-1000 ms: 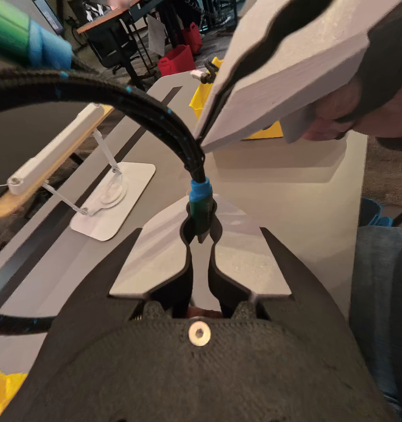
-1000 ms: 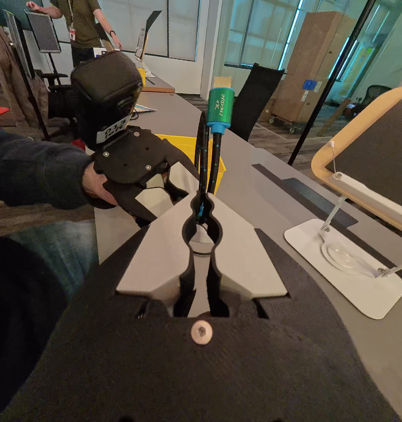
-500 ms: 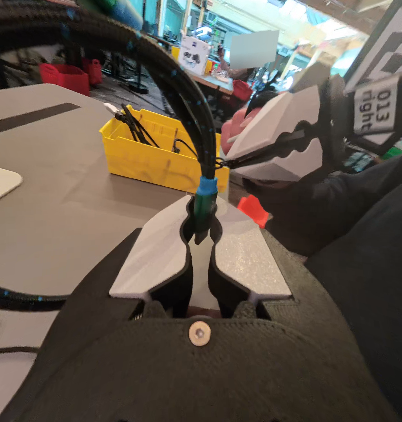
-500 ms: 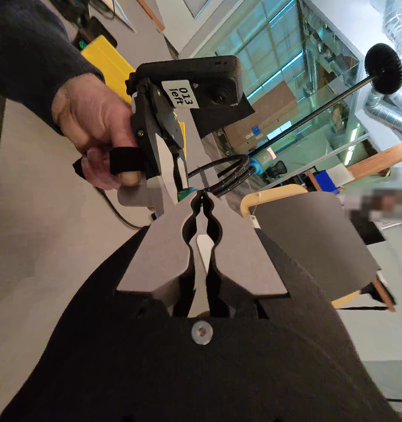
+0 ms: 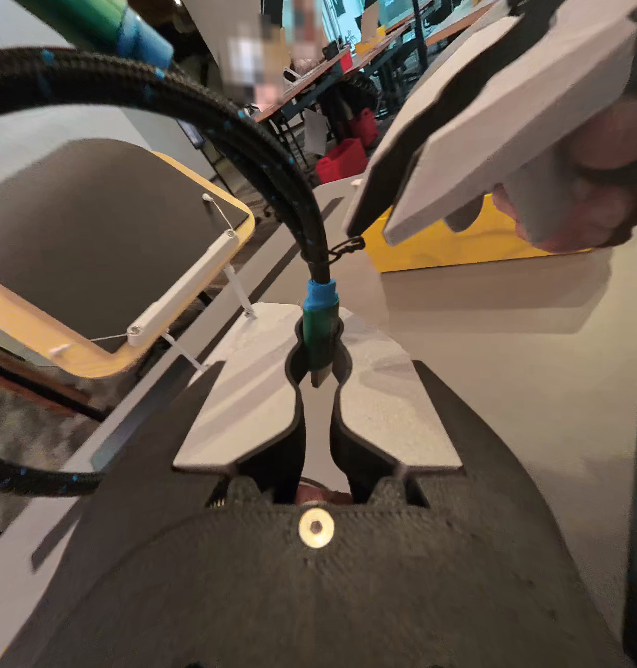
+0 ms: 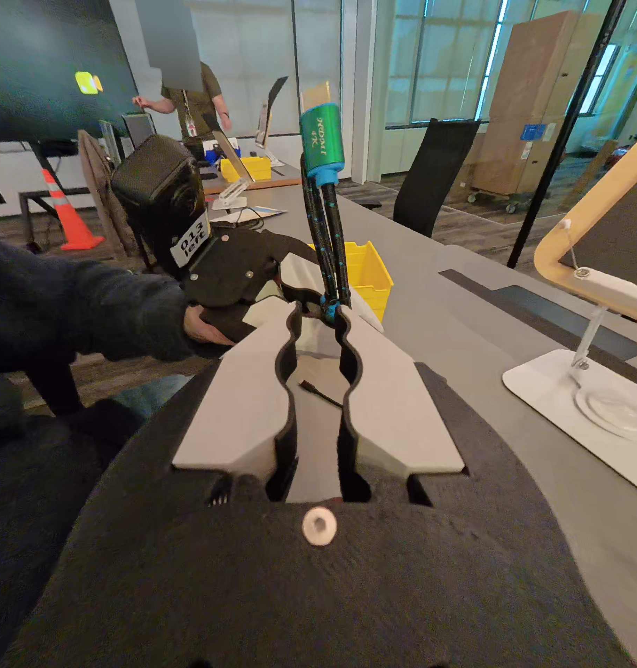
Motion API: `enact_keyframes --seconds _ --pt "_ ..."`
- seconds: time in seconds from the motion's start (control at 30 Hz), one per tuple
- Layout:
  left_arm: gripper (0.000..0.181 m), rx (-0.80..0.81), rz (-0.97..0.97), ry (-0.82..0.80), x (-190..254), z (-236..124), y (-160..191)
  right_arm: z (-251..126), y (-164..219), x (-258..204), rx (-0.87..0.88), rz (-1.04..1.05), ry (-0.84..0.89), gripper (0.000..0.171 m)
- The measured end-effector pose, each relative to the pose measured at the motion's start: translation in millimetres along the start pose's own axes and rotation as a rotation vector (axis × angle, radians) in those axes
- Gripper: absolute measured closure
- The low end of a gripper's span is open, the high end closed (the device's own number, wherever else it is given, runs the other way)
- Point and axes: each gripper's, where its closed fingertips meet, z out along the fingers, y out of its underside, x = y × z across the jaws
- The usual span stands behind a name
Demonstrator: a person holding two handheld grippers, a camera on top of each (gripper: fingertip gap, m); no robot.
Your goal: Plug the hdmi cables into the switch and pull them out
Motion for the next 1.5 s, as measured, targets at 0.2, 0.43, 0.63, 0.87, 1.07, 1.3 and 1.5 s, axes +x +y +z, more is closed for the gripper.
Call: enact_keyframes --seconds 0.2,0.43,0.63,0.87,1.07,1.3,1.5 --pt "0.172 -0.014 0.153 -0.087 -3 -2 -3 2 1 0 -0.011 0.013 0.013 0.167" --pt "0.172 -0.023 0.042 -0.032 3 0 -2 -1 1 2 -0.044 -0.139 0.090 0.171" --pt "0.172 0.053 -0.303 0.204 24 -2 -17 -9 -17 -4 0.145 -0.079 0.022 0.171" --pt "0.172 0.098 -0.464 0.272 27 -5 -27 -18 -26 -1 0.400 0.322 -0.140 0.171" --pt "0.172 0.102 -0.496 0.281 28 -5 -27 -20 -17 -1 0.392 0.303 -0.107 0.171" --pt "0.172 0.117 -0.540 0.372 38 -10 -35 -23 -15 -10 0.153 -0.346 0.136 0.171" --pt "0.172 0.083 -0.444 0.311 35 -8 -31 -27 -18 -9 0.146 -0.267 0.089 0.164"
